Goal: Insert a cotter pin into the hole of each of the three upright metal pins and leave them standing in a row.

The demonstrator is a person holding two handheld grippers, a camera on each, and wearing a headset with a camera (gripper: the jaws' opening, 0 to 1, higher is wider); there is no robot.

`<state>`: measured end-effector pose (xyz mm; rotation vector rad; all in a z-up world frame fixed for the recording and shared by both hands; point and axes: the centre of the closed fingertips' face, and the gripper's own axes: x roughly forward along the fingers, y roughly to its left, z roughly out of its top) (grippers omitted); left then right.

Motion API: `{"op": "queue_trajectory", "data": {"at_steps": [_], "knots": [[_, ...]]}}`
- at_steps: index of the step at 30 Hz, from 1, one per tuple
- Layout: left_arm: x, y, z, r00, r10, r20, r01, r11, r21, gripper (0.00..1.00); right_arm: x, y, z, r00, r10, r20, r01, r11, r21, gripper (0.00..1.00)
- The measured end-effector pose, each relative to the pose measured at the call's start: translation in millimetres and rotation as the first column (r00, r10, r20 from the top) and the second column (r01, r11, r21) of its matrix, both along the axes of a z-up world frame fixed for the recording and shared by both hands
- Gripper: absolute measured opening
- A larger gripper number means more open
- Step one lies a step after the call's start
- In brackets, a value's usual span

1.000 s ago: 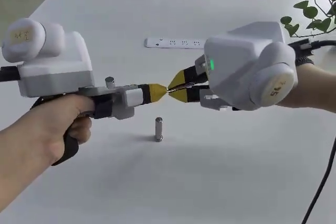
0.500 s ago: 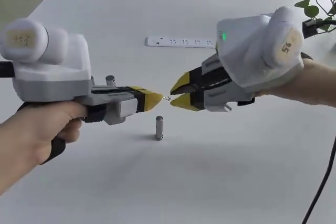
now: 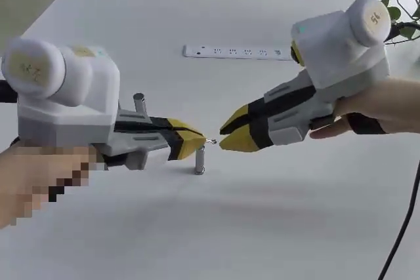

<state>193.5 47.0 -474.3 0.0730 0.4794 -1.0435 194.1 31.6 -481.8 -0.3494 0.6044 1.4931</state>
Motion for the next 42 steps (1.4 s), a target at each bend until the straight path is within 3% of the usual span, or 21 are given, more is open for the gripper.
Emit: {"op": "queue_trajectory", "data": {"at_steps": [8,13,18,25,30,35,42], "knots": [[-16.1,-6.8,-3.8,0.995,-0.101,0.018,0.100,0.995,0.028,0.00,-19.0,-2.3,-5.5,0.994,0.064,-0.084,-0.062,0.998,0.028,0.11],[-25.0,-11.3,-3.8,0.989,-0.150,0.021,0.149,0.989,0.021,0.00,-27.0,-5.5,-8.2,0.985,0.094,-0.146,-0.090,0.995,0.035,0.11],[-32.6,-15.6,0.5,0.982,-0.187,0.023,0.188,0.982,-0.011,0.00,-40.7,-5.1,-6.6,0.973,0.120,-0.196,-0.111,0.992,0.052,0.10],[-42.8,-19.3,3.4,0.973,-0.230,0.006,0.230,0.972,-0.046,0.00,-49.0,-5.2,-6.1,0.962,0.152,-0.229,-0.141,0.988,0.063,0.06],[-45.1,-19.6,5.2,0.974,-0.228,-0.012,0.226,0.970,-0.084,0.00,-59.9,-2.1,-2.6,0.950,0.181,-0.253,-0.166,0.983,0.081,0.04],[-48.4,-21.1,7.7,0.971,-0.241,-0.012,0.238,0.966,-0.096,0.00,-64.0,-0.8,-1.5,0.945,0.187,-0.267,-0.170,0.982,0.087,0.01],[-49.9,-21.5,9.5,0.970,-0.243,-0.011,0.241,0.965,-0.107,0.00,-66.2,-0.1,0.4,0.946,0.205,-0.250,-0.191,0.978,0.079,0.00]]}}
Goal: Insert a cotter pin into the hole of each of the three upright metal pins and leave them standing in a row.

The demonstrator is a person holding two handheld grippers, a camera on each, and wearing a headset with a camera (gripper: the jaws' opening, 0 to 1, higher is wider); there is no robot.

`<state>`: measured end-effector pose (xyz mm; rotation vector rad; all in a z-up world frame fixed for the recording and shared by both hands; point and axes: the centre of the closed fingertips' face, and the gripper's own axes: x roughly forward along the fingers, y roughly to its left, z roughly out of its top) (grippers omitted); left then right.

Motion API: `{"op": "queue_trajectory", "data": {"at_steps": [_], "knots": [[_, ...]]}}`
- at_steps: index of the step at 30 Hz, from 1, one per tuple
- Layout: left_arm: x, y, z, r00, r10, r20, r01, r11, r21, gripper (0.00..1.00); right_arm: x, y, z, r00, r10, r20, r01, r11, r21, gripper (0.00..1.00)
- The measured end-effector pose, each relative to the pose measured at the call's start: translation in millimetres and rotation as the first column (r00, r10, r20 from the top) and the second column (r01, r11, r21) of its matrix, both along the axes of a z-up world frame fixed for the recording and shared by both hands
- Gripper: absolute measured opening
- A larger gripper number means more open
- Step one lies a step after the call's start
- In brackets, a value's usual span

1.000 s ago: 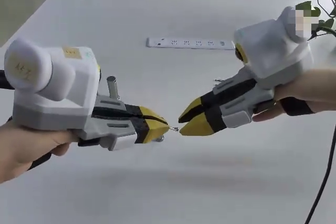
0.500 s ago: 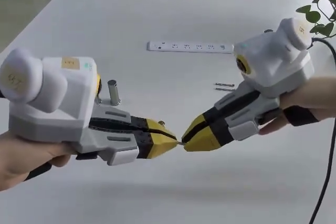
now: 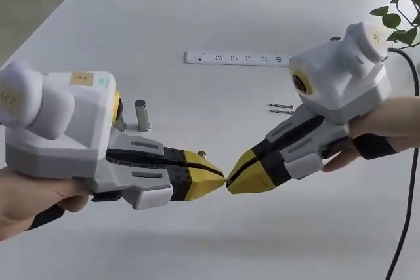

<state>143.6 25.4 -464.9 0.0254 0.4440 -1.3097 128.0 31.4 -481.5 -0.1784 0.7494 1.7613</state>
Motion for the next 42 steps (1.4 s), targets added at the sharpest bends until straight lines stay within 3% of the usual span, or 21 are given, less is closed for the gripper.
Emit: {"op": "queue_trajectory", "data": {"at_steps": [3,5,15,19,26,30,36,38,42], "knots": [[0.3,1.1,-0.2,1.000,0.001,0.000,-0.001,1.000,-0.001,0.00,0.4,-0.3,1.9,1.000,0.005,0.008,-0.005,1.000,0.007,0.00],[0.6,1.9,0.2,1.000,0.002,0.001,-0.002,1.000,-0.004,0.00,0.3,0.2,3.7,0.999,0.022,0.043,-0.023,0.999,0.027,0.00],[-2.0,0.5,-6.7,1.000,-0.003,0.017,0.003,1.000,0.015,0.00,-0.7,-0.4,-3.4,0.990,0.075,0.118,-0.073,0.997,-0.026,0.00],[1.3,2.3,-8.7,1.000,0.029,-0.003,-0.029,0.999,0.015,0.01,2.3,-0.5,-4.9,0.985,0.080,0.155,-0.075,0.997,-0.033,0.00],[13.9,10.4,-10.4,0.995,0.099,0.015,-0.099,0.995,0.011,0.08,14.2,-4.8,-10.1,0.979,0.058,0.197,-0.046,0.997,-0.062,0.00],[25.2,17.7,-9.9,0.986,0.159,0.046,-0.159,0.987,0.000,0.10,23.6,-7.9,-13.9,0.976,0.030,0.216,-0.014,0.997,-0.075,0.00],[39.5,29.6,-20.5,0.970,0.229,0.085,-0.232,0.972,0.034,0.14,39.4,-10.6,-18.9,0.968,-0.013,0.250,0.036,0.995,-0.090,0.00],[46.0,35.2,-26.4,0.958,0.256,0.127,-0.266,0.962,0.066,0.16,43.1,-10.7,-19.6,0.968,-0.026,0.250,0.050,0.995,-0.088,0.00],[54.3,40.2,-37.9,0.943,0.303,0.135,-0.316,0.945,0.085,0.18,51.0,-11.7,-24.6,0.962,-0.044,0.268,0.073,0.992,-0.101,0.00]]}}
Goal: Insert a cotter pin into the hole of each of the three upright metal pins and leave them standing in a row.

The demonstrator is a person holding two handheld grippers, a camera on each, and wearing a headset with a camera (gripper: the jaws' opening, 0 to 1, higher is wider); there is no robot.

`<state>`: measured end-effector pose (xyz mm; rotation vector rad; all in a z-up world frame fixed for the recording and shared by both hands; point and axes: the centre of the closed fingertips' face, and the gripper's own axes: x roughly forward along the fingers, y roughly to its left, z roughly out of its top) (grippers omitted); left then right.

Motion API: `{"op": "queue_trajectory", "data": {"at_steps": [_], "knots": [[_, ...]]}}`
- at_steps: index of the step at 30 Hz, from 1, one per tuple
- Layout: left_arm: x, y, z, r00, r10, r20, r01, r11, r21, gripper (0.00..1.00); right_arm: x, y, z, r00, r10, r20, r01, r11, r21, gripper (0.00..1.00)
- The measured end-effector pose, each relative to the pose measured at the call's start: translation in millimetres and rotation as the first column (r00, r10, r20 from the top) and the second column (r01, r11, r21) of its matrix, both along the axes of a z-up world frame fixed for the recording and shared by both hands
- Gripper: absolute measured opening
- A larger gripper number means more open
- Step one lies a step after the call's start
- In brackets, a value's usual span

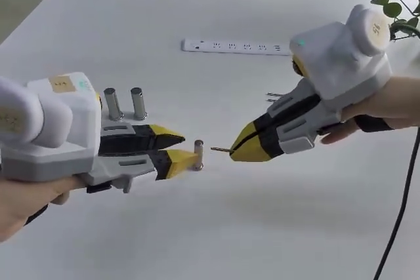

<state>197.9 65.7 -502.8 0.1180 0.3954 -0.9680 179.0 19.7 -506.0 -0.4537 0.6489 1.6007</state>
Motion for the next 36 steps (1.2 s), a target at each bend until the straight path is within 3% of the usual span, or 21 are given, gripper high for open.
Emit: {"op": "queue_trajectory", "data": {"at_steps": [6,17,28,32,33,36], "knots": [[11.0,3.5,-19.6,0.999,0.031,0.005,-0.032,0.998,0.061,0.19,13.0,-2.5,-14.4,0.999,-0.038,0.023,0.039,0.999,-0.035,0.00],[27.3,-1.2,-44.7,0.998,0.064,-0.010,-0.063,0.995,0.076,0.19,31.0,-5.6,-39.3,0.996,-0.082,0.023,0.083,0.994,-0.076,0.00],[37.5,-7.0,-62.7,0.995,0.090,-0.033,-0.087,0.993,0.084,0.19,39.0,-2.9,-53.6,0.993,-0.118,0.013,0.119,0.988,-0.094,0.00],[38.6,-10.8,-67.0,0.994,0.098,-0.056,-0.094,0.993,0.070,0.18,45.1,-2.5,-57.3,0.991,-0.132,0.014,0.133,0.987,-0.095,0.00],[38.9,-11.6,-67.7,0.990,0.114,-0.081,-0.110,0.993,0.052,0.18,45.3,-2.1,-57.4,0.991,-0.133,0.014,0.134,0.986,-0.095,0.00],[40.6,-12.5,-69.4,0.988,0.127,-0.088,-0.123,0.991,0.046,0.16,44.5,-0.7,-57.5,0.991,-0.137,0.011,0.137,0.986,-0.094,0.00]]}}
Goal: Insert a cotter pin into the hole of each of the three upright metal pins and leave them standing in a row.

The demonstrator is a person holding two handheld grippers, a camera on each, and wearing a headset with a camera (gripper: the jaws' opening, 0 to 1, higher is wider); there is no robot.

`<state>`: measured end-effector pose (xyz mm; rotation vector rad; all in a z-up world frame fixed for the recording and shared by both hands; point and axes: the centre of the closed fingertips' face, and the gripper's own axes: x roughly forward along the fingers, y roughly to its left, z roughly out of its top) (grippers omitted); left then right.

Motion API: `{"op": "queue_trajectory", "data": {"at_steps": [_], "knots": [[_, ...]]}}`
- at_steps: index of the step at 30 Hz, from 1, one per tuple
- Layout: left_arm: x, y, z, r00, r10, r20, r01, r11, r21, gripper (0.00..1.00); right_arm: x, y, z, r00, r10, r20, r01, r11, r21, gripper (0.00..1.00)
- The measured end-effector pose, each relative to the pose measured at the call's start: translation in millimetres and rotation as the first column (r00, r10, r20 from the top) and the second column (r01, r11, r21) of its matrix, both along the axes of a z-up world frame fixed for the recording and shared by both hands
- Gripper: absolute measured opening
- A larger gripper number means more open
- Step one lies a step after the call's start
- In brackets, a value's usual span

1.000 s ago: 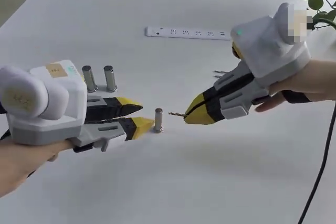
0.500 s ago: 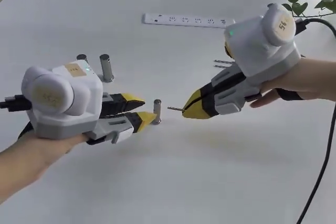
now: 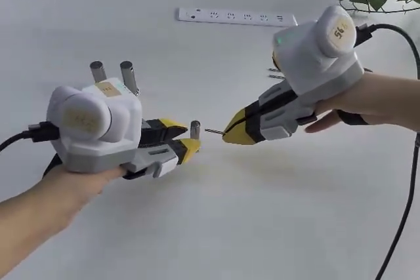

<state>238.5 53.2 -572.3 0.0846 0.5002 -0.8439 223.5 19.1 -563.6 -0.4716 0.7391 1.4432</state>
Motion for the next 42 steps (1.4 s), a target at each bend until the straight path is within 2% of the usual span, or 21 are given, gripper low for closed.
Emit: {"op": "queue_trajectory", "data": {"at_steps": [13,23,34,39,42], "knots": [[5.1,-4.5,-12.6,1.000,0.022,-0.013,-0.021,1.000,0.018,0.12,0.6,4.7,1.1,1.000,-0.012,0.000,0.012,1.000,0.013,0.00],[7.2,-5.3,-14.2,0.999,0.032,-0.003,-0.032,0.999,0.028,0.08,0.5,5.8,0.1,1.000,-0.018,-0.007,0.018,1.000,0.014,0.00],[5.4,-7.5,-14.2,0.999,0.036,0.021,-0.037,0.999,0.038,0.08,2.0,9.5,1.4,1.000,-0.020,-0.005,0.020,1.000,0.020,0.00],[5.9,-8.2,-15.6,0.998,0.043,0.045,-0.046,0.997,0.057,0.07,2.3,10.3,1.0,1.000,-0.021,0.001,0.021,1.000,0.012,0.00],[5.3,-9.3,-16.1,0.998,0.051,0.046,-0.053,0.997,0.055,0.07,3.1,10.3,0.8,1.000,-0.022,0.000,0.022,1.000,0.012,0.00]]}}
